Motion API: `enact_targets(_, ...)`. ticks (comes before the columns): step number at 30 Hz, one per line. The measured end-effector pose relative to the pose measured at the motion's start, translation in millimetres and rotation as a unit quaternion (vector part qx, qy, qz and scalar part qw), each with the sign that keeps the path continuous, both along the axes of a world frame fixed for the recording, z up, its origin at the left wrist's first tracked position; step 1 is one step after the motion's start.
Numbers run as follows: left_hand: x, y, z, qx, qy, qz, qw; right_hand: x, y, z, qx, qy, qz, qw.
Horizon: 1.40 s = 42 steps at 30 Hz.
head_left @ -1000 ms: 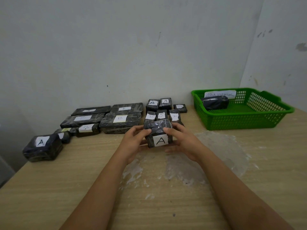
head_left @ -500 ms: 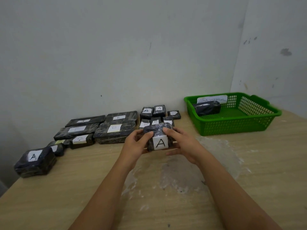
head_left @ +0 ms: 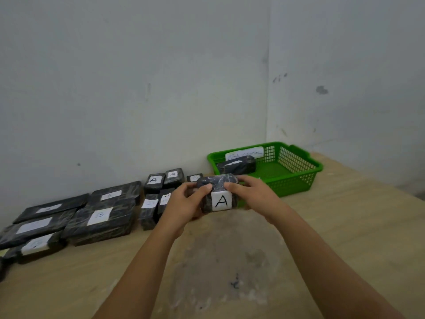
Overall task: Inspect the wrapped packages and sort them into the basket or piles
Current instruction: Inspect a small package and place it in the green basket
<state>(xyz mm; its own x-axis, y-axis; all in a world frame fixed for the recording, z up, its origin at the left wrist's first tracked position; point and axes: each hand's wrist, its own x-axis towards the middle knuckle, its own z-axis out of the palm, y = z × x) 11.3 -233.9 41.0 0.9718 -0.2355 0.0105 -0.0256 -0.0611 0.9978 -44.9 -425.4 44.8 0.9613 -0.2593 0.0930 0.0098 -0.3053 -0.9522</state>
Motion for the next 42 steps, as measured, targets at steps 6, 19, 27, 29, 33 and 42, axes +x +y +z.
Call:
enact_targets(6,12.4,-53.0,12.8,0.003,-0.039,-0.027,0.999,4.6,-55.1,16.8,0.002,-0.022,0.0,1.0)
enact_targets(19,62.6,-124.6,17.2,0.103,-0.096,-0.078,0.987,50.8,-144.6,42.6,-0.05,0.032,0.04,0.997)
enact_targets(27,105.1,-128.1,5.3,0.322,-0.249,-0.001,0.913,130.4,-216.0,40.8,-0.089,0.066,-0.02,0.994)
enact_targets(29,112.4,-125.2,5.7,0.391,-0.253,0.007,0.885,153.0,-231.8,35.6,-0.121,0.081,-0.045,0.988)
enact_targets(33,115.6,-121.0,1.9,0.4,-0.168,-0.056,0.899,190.0,-249.1,27.5,-0.19,0.122,-0.077,0.971)
enact_targets(42,122.1,-116.6,-6.7,0.368,-0.125,-0.09,0.917,217.5,-257.0,10.6,-0.336,0.201,-0.053,0.919)
